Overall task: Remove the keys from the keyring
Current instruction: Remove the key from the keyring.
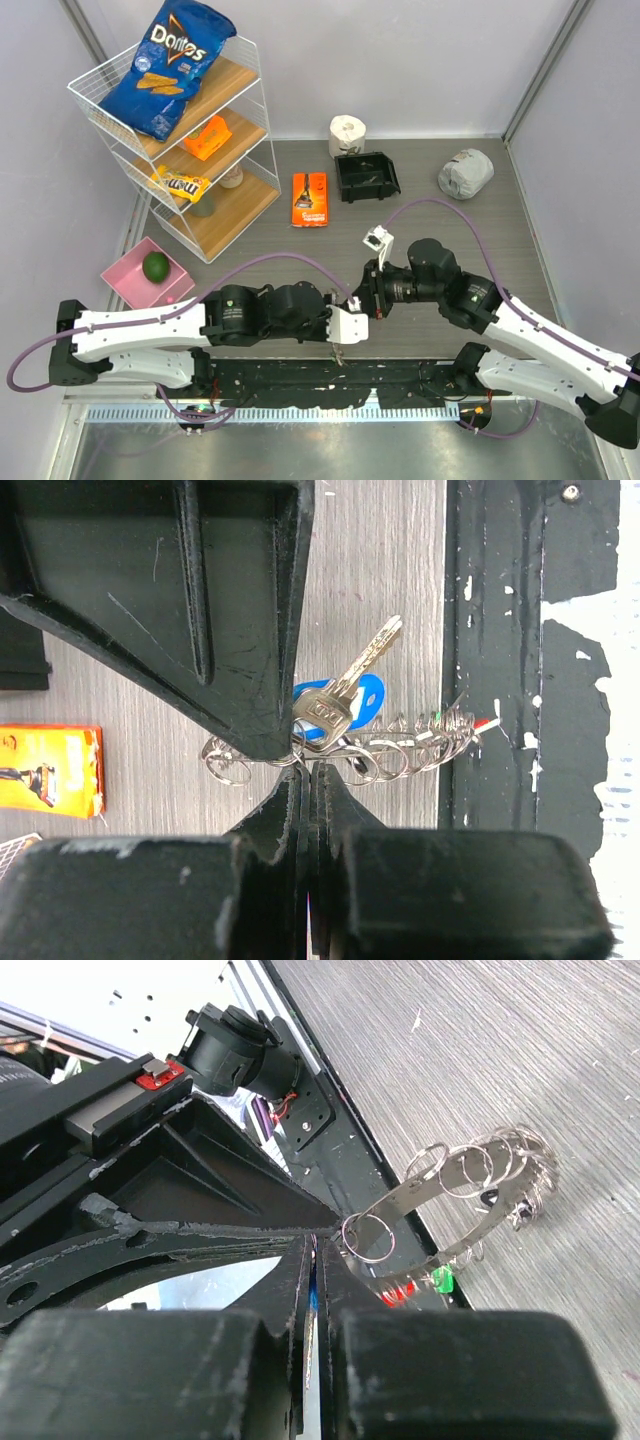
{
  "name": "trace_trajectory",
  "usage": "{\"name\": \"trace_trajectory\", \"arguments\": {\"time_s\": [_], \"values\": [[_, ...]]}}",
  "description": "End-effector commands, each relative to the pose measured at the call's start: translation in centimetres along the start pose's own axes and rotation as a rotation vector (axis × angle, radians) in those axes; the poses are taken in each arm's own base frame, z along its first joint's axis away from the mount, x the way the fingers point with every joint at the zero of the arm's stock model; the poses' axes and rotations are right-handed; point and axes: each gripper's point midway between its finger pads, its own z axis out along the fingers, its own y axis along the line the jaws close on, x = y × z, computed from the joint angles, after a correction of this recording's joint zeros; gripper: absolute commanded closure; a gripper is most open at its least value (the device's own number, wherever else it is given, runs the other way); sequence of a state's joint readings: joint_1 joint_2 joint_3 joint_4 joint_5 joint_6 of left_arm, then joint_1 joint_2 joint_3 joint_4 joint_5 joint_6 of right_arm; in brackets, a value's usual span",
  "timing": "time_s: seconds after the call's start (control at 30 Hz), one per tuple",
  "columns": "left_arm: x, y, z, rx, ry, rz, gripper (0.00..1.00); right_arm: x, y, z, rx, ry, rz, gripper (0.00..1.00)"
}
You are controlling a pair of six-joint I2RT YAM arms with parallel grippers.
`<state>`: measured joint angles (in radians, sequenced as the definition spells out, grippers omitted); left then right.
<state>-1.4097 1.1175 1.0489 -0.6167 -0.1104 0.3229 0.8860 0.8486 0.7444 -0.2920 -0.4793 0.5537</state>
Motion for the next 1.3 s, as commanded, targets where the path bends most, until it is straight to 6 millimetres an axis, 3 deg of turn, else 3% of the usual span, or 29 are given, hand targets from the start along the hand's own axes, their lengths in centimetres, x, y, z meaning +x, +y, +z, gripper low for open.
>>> {"name": "trace_trajectory", "arguments": {"time_s": [0.0, 0.4, 1.27], "values": [[-1.4, -0.5, 0.7, 0.018, -0.065, 0.012, 1.0, -4.0, 2.5, -1.1, -0.091, -0.135, 0.004, 0.95], [-0.4, -0.6, 1.3, 0.002, -0.027, 0.035, 1.0, -3.7, 0.8, -0.8, -0.087, -0.105, 0.161, 0.95], [0.1, 0.0, 0.0, -0.048, -0.063, 0.029, 1.0, -2.5, -2.2, -1.9, 0.009, -0.11, 0.179, 0.95]]}}
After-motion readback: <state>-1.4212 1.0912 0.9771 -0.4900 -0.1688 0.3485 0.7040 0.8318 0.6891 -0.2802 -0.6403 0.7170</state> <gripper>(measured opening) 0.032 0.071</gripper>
